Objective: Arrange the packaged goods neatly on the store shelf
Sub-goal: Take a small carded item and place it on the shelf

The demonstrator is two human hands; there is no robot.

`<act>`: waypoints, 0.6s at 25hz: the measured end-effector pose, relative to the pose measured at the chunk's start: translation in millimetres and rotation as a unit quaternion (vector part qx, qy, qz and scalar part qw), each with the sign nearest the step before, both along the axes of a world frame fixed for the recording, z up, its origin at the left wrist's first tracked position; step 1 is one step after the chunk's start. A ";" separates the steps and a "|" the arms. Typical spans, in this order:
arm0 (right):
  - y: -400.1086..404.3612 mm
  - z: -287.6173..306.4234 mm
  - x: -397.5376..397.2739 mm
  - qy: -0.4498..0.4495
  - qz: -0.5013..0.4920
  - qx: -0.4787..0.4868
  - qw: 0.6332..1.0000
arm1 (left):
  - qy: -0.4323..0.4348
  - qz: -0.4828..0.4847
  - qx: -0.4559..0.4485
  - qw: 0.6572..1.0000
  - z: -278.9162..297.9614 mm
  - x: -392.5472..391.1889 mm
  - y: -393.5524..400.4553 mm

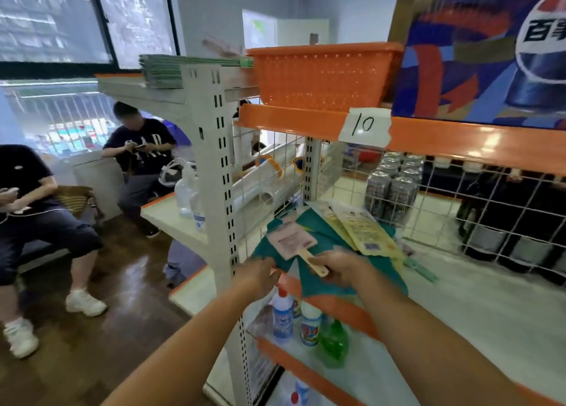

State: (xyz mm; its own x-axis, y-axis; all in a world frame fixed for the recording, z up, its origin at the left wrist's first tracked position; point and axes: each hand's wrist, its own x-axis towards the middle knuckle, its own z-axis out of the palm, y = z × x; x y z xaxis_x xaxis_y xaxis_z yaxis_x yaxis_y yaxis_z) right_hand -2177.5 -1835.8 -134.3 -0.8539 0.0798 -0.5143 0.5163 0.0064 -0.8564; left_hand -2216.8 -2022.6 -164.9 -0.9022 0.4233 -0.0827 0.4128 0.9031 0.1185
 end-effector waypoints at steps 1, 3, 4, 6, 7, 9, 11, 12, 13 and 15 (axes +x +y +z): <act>-1.7 0.0 9.5 0.008 -0.008 -0.026 1.000 | 0.005 -0.008 0.010 1.000 -3.2 0.7 0.9; -3.6 0.7 26.8 0.039 -0.025 -0.070 0.996 | 0.002 -0.013 0.042 0.999 -6.8 6.5 4.8; -3.0 3.2 34.2 0.055 -0.037 -0.087 0.994 | 0.001 -0.012 0.050 0.999 -4.1 12.2 7.9; 1.7 9.3 50.0 0.079 -0.062 -0.106 0.989 | 0.016 -0.015 0.044 0.999 3.3 22.6 14.6; 3.4 12.9 59.7 0.092 -0.071 -0.105 0.988 | 0.025 -0.020 0.046 0.998 7.8 27.6 18.1; 7.2 14.1 80.2 0.110 -0.082 -0.107 0.985 | 0.032 -0.035 0.062 0.997 13.9 38.8 24.5; 10.1 10.4 106.4 0.116 -0.113 -0.123 0.979 | 0.021 -0.058 0.061 0.996 15.0 53.9 31.6; 12.2 7.4 122.7 0.118 -0.130 -0.122 0.977 | 0.013 -0.066 0.059 0.996 14.6 65.2 36.7; 14.0 4.5 140.3 0.119 -0.141 -0.110 0.977 | 0.016 -0.077 0.057 0.995 15.2 79.1 41.9; 19.4 -4.3 173.9 0.121 -0.158 -0.075 0.977 | 0.031 -0.103 0.055 0.993 14.9 109.7 51.3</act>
State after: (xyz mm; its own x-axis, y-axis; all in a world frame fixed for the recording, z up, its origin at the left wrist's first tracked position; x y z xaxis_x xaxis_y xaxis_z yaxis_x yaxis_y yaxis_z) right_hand -2003.6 -1816.3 -138.6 -0.8971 0.2978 -0.3265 0.2550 -0.2547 -0.9328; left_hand -2107.1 -1971.3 -150.0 -0.7980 0.6020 0.0264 0.5962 0.7824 0.1803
